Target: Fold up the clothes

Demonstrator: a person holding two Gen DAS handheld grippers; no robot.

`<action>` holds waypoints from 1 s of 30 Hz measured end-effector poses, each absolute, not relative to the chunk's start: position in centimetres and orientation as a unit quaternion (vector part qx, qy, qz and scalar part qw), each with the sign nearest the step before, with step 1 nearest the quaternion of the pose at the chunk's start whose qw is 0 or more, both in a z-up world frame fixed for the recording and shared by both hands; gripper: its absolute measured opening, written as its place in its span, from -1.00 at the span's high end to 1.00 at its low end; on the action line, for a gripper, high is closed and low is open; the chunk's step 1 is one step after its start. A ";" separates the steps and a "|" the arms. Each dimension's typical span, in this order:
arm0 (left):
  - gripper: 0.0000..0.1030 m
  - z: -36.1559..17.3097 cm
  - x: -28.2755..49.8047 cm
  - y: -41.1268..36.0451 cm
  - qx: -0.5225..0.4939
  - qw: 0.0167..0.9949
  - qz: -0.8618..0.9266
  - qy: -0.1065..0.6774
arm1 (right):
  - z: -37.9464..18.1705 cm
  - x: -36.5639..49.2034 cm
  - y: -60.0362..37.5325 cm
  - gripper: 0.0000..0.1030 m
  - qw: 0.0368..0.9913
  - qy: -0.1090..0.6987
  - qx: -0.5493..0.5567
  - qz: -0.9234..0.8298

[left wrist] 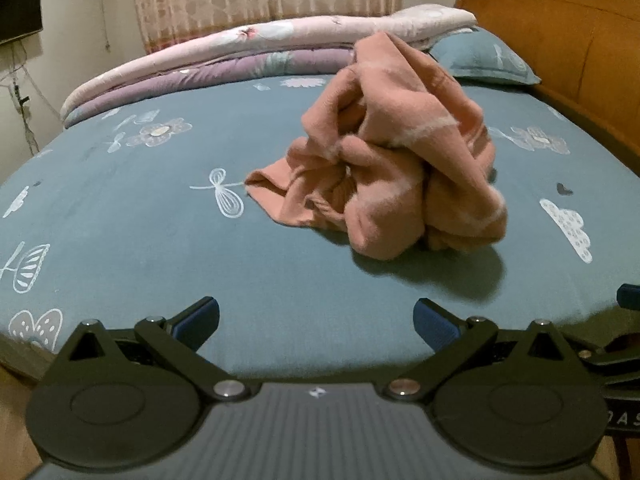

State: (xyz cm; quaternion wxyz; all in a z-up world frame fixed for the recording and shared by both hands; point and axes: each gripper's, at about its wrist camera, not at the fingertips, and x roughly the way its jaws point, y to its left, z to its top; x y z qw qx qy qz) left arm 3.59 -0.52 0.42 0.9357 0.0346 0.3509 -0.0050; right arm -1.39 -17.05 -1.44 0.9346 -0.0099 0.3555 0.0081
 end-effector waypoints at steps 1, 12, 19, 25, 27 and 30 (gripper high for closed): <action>-0.99 0.4 3.7 -0.5 0.033 0.936 -0.003 0.351 | -1.5 -1.1 -17.1 -1.00 0.934 0.357 -0.010 0.011; -0.99 0.5 4.5 -2.1 0.040 0.934 -0.009 0.355 | -2.0 -0.1 -18.6 -1.00 0.931 0.364 -0.004 0.015; -0.99 0.0 4.6 -2.7 0.042 0.933 -0.010 0.358 | -2.5 0.1 -19.2 -1.00 0.930 0.367 0.004 0.017; -0.99 -0.3 5.3 -2.5 0.040 0.930 -0.005 0.364 | -2.8 0.8 -19.1 -1.00 0.928 0.372 0.003 0.022; -0.99 -0.4 5.5 -2.5 0.039 0.930 -0.004 0.366 | -2.9 1.1 -19.0 -1.00 0.928 0.372 0.002 0.023; -0.99 -0.5 6.0 -2.2 0.039 0.930 -0.002 0.366 | -2.8 1.8 -18.7 -1.00 0.929 0.370 -0.004 0.024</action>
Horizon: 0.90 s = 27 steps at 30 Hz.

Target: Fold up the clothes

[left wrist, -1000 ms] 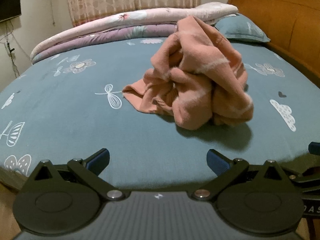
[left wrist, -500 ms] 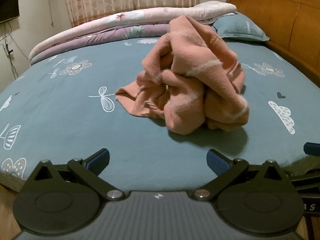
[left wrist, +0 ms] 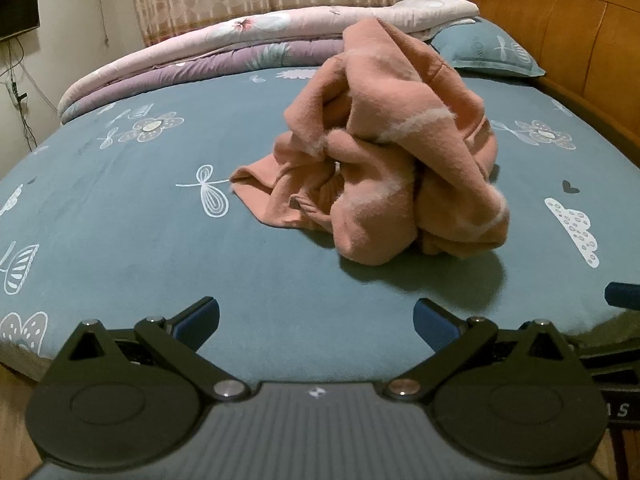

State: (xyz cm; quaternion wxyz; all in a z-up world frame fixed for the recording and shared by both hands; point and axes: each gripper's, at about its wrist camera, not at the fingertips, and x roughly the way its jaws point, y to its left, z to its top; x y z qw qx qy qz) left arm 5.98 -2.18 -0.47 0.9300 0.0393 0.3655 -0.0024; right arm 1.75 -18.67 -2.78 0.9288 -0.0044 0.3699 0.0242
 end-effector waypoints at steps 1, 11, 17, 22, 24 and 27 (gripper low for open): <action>-0.99 -0.5 6.2 -2.0 0.039 0.930 -0.001 0.365 | -2.7 2.0 -18.6 -1.00 0.929 0.368 -0.006 0.025; -0.99 -0.8 9.9 0.0 0.032 0.930 0.016 0.365 | -2.7 6.7 -17.9 -1.00 0.932 0.360 -0.015 0.042; -0.99 -1.1 13.9 0.9 0.027 0.923 0.019 0.383 | -2.7 10.5 -17.3 -1.00 0.933 0.356 -0.025 0.056; -0.99 -0.3 17.9 0.5 0.034 0.917 0.009 0.396 | -2.1 14.0 -17.2 -1.00 0.930 0.360 -0.041 0.063; -0.99 0.2 19.6 0.2 0.037 0.915 0.002 0.401 | -1.5 15.4 -17.8 -1.00 0.925 0.370 -0.033 0.077; -0.99 1.0 22.3 -0.5 0.044 0.912 -0.006 0.408 | -0.2 17.3 -19.0 -1.00 0.925 0.372 -0.024 0.072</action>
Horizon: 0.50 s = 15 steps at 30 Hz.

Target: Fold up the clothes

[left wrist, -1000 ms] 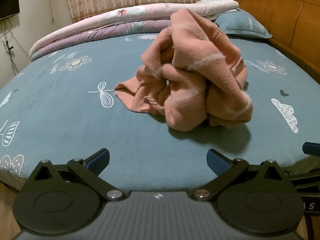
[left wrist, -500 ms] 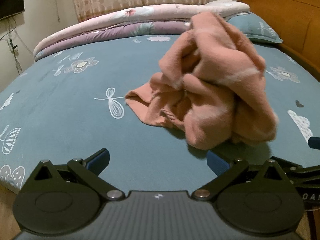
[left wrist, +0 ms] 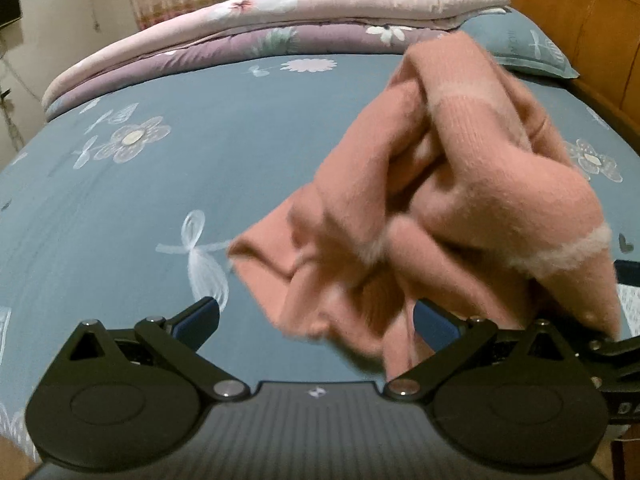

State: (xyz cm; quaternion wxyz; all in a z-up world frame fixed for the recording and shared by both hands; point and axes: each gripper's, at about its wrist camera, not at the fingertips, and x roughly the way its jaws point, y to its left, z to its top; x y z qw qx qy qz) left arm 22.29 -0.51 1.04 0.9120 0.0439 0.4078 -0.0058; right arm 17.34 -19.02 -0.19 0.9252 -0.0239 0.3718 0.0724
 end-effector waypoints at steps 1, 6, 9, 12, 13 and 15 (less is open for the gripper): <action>-0.99 1.3 23.1 -0.7 0.047 0.911 -0.008 0.409 | 0.3 18.1 -19.5 -1.00 0.926 0.372 -0.022 0.068; -0.99 2.0 27.2 -1.7 0.054 0.905 -0.020 0.422 | 1.8 21.7 -21.1 -1.00 0.923 0.381 -0.008 0.057; -0.99 1.2 28.5 -1.8 0.049 0.895 -0.032 0.442 | 1.9 23.5 -21.3 -1.00 0.918 0.391 -0.008 0.063; -1.00 0.4 29.7 -2.0 0.044 0.885 -0.045 0.461 | 1.3 24.9 -21.0 -1.00 0.910 0.407 -0.021 0.071; -1.00 0.1 30.1 -2.1 0.042 0.882 -0.050 0.468 | 1.0 25.3 -20.9 -1.00 0.906 0.415 -0.028 0.075; -1.00 -0.4 30.9 -2.2 0.039 0.874 -0.058 0.480 | 0.2 25.7 -20.8 -1.00 0.900 0.428 -0.033 0.083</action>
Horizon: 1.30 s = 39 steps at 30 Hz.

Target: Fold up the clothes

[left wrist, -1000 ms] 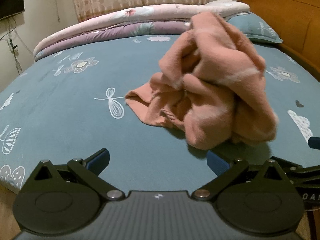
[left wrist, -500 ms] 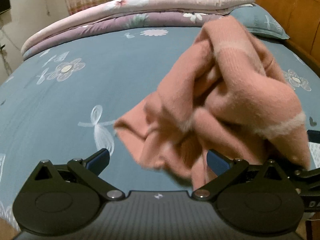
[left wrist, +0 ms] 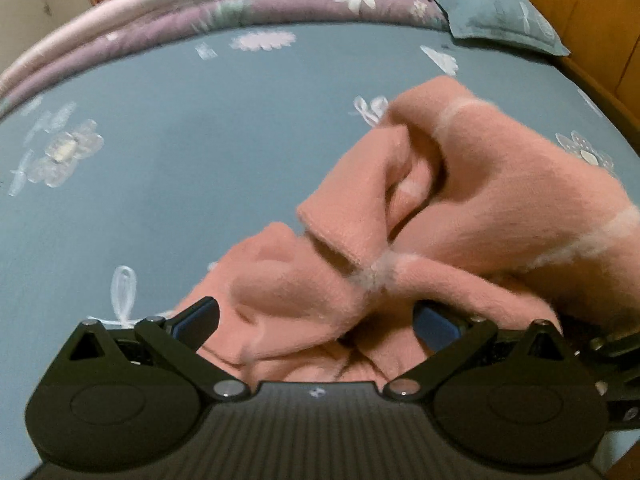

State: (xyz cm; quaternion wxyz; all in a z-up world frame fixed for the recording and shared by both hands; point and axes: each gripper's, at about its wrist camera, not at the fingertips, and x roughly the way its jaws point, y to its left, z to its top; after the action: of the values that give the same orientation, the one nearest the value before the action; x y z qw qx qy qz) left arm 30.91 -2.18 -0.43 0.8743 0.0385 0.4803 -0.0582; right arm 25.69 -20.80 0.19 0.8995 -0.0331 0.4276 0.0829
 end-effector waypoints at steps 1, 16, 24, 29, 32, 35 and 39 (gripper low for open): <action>-1.00 -0.7 31.3 -2.2 0.037 0.871 -0.062 0.487 | -0.2 25.9 -20.8 -1.00 0.896 0.434 -0.035 0.087; -1.00 -3.8 31.5 -0.7 -0.016 0.861 -0.081 0.502 | -1.8 26.0 -21.7 -1.00 0.889 0.422 -0.057 0.170; -0.99 -0.7 29.4 -1.7 0.082 0.882 -0.022 0.464 | -0.3 25.0 -23.1 -1.00 0.891 0.391 -0.070 0.219; -0.99 0.0 29.7 -2.0 0.131 0.894 0.008 0.428 | 0.6 24.8 -23.9 -1.00 0.895 0.368 -0.079 0.239; -0.99 -0.3 31.1 -2.0 0.151 0.893 0.036 0.423 | 0.8 24.9 -24.4 -1.00 0.895 0.364 -0.079 0.245; -0.99 -1.0 32.2 -2.2 0.144 0.892 0.044 0.427 | 1.0 25.0 -24.9 -1.00 0.896 0.359 -0.078 0.250; -0.99 -1.9 32.8 -2.4 0.150 0.892 0.035 0.424 | 0.9 25.3 -24.9 -1.00 0.895 0.364 -0.070 0.247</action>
State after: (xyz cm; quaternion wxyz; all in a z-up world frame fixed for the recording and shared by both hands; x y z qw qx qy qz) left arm 32.76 -2.39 -1.90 0.8925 0.1501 0.4240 0.0348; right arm 25.25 -24.93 0.94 0.8954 -0.0701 0.3636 0.2472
